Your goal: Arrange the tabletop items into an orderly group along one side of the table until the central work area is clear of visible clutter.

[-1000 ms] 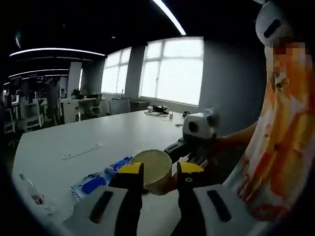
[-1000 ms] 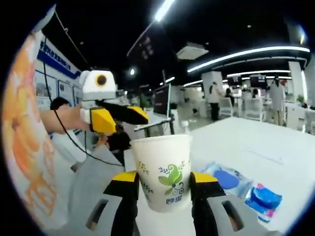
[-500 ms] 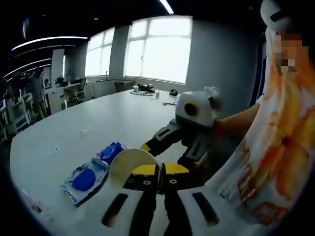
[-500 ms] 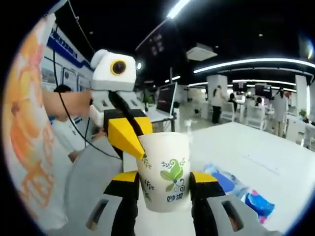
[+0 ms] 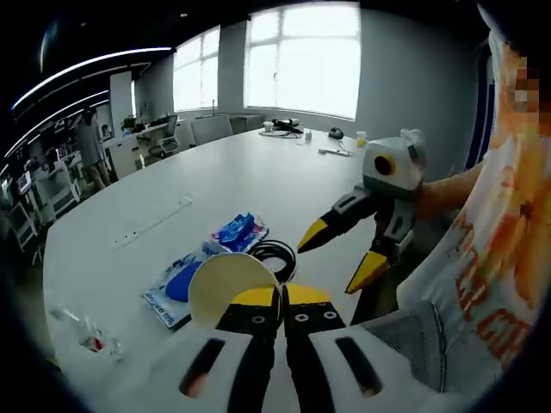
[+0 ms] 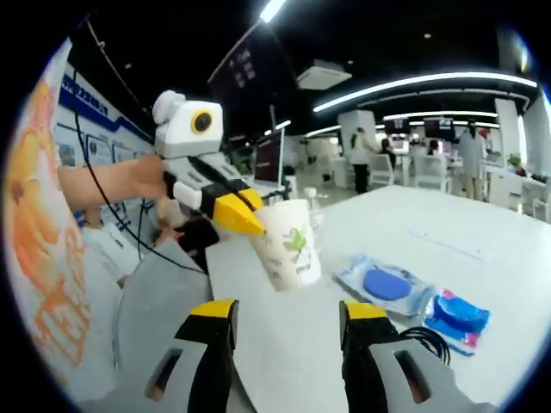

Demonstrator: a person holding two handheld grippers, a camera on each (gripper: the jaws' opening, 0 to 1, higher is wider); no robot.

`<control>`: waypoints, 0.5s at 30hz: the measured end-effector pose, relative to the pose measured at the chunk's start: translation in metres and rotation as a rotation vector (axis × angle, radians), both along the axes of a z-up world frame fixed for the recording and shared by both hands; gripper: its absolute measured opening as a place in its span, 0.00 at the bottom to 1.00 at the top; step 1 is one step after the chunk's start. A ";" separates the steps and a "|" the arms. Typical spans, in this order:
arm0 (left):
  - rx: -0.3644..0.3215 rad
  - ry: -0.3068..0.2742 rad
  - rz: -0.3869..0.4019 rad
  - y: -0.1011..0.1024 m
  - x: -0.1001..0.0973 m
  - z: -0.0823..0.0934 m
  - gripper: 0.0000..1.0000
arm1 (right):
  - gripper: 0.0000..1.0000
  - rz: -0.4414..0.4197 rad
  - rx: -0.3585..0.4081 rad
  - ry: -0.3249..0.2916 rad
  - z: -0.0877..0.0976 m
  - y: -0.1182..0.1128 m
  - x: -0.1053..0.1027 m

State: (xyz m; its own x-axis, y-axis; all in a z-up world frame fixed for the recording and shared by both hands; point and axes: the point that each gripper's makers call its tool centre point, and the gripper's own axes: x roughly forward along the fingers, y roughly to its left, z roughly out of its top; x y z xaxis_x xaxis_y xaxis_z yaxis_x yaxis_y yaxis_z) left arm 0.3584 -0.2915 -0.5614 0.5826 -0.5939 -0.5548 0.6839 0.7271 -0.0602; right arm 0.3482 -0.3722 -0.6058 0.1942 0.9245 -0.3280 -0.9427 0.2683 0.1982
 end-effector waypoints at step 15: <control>0.242 0.069 0.116 0.097 0.059 -0.040 0.00 | 0.56 -0.203 -0.100 0.115 -0.039 -0.060 0.020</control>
State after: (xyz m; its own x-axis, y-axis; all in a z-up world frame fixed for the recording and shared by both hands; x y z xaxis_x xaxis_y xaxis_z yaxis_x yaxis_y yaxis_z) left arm 0.4170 -0.1946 -0.6017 0.5947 -0.3707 -0.7134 0.5957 0.7990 0.0814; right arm 0.3678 -0.4321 -0.6447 0.3286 0.8324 -0.4463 -0.8401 0.4735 0.2645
